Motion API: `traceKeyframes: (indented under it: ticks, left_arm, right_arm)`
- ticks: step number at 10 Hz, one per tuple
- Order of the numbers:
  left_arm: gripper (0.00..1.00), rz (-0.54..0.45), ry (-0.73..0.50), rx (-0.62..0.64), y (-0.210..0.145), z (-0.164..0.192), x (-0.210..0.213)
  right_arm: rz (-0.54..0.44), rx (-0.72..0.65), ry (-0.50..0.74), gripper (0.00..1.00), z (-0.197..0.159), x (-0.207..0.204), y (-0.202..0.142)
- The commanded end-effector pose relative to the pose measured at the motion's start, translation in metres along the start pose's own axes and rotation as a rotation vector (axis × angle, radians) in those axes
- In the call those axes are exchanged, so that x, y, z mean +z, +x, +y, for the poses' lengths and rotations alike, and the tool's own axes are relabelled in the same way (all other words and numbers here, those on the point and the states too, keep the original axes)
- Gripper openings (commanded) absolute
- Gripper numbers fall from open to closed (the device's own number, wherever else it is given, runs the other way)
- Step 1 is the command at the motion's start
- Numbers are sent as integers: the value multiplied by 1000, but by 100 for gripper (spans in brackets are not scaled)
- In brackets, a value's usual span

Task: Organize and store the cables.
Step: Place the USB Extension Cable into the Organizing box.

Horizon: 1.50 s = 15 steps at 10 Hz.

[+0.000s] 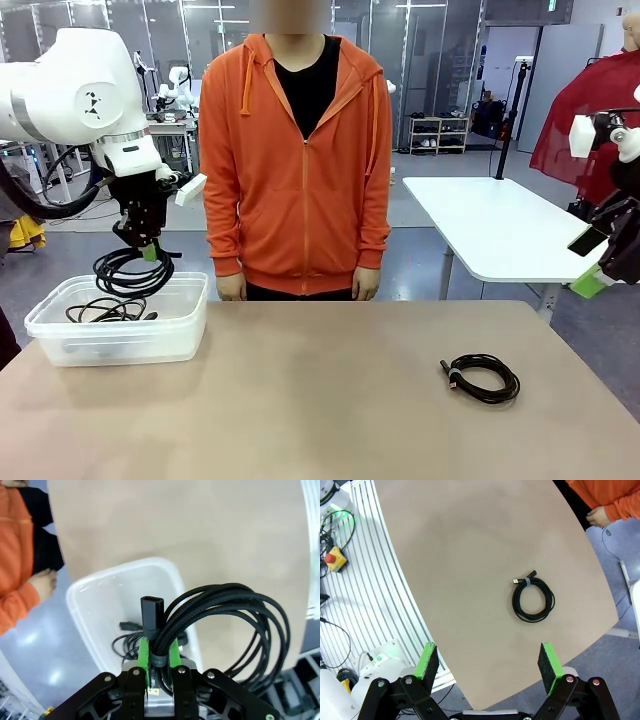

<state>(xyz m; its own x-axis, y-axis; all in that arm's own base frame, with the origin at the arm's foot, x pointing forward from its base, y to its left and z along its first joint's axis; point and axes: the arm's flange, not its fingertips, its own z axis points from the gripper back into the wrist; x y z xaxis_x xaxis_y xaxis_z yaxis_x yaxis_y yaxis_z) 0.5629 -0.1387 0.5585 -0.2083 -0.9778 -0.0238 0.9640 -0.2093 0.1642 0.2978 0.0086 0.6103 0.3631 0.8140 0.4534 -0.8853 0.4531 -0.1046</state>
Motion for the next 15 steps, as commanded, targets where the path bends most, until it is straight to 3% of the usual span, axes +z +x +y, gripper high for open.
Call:
traceKeyframes:
  ticks: [1,6,15]
  left_arm:
    - [18,4,39,17,-19,31,-10]
    - [18,-41,-14,138,-42,100,-77]
    - [18,-16,-154,221,-47,109,-172]
  right_arm:
    - [6,-9,1,100,0,1,2]
    - [6,-9,1,100,0,1,2]
    - [6,-9,1,100,0,1,2]
